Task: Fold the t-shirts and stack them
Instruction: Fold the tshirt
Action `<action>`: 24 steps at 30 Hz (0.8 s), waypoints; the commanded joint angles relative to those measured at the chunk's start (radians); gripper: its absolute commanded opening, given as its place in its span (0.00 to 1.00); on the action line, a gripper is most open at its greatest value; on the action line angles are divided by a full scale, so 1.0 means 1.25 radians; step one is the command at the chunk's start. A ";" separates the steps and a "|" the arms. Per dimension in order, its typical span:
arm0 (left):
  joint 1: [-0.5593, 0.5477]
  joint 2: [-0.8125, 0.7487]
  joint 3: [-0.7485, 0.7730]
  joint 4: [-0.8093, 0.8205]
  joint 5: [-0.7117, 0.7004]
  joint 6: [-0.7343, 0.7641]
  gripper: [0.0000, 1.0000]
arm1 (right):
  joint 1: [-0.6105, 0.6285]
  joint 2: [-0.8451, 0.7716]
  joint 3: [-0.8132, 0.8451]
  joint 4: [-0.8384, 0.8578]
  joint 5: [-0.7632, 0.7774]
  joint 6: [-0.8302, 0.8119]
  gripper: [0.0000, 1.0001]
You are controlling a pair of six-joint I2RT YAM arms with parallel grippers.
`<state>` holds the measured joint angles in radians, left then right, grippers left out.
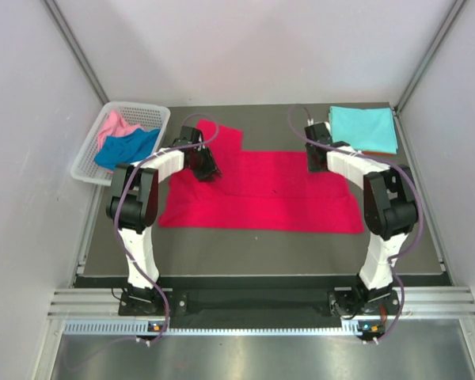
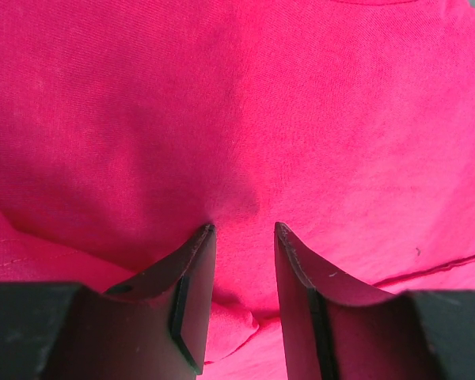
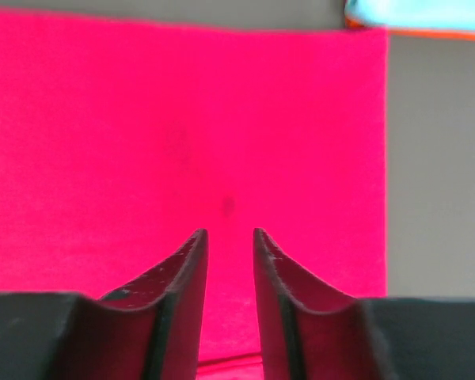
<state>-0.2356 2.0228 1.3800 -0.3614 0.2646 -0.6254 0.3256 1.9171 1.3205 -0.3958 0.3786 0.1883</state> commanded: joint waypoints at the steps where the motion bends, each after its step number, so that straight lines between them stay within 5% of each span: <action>1: -0.001 0.030 0.005 0.008 -0.009 0.006 0.41 | -0.079 -0.067 0.022 0.042 -0.173 0.009 0.35; 7: 0.001 0.036 -0.001 -0.019 -0.062 0.017 0.41 | -0.241 0.000 0.070 0.037 -0.361 -0.009 0.48; 14: 0.001 0.035 -0.007 -0.018 -0.056 0.017 0.41 | -0.311 0.093 0.141 0.040 -0.449 -0.011 0.53; 20: -0.001 0.034 -0.006 -0.016 -0.051 0.017 0.40 | -0.319 0.159 0.203 0.000 -0.483 -0.038 0.49; 24: -0.001 0.036 -0.008 -0.012 -0.045 0.014 0.40 | -0.318 0.154 0.193 0.009 -0.478 -0.040 0.38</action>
<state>-0.2356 2.0247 1.3804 -0.3626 0.2504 -0.6254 -0.0685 2.1063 1.5391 -0.3962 -0.1925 0.1566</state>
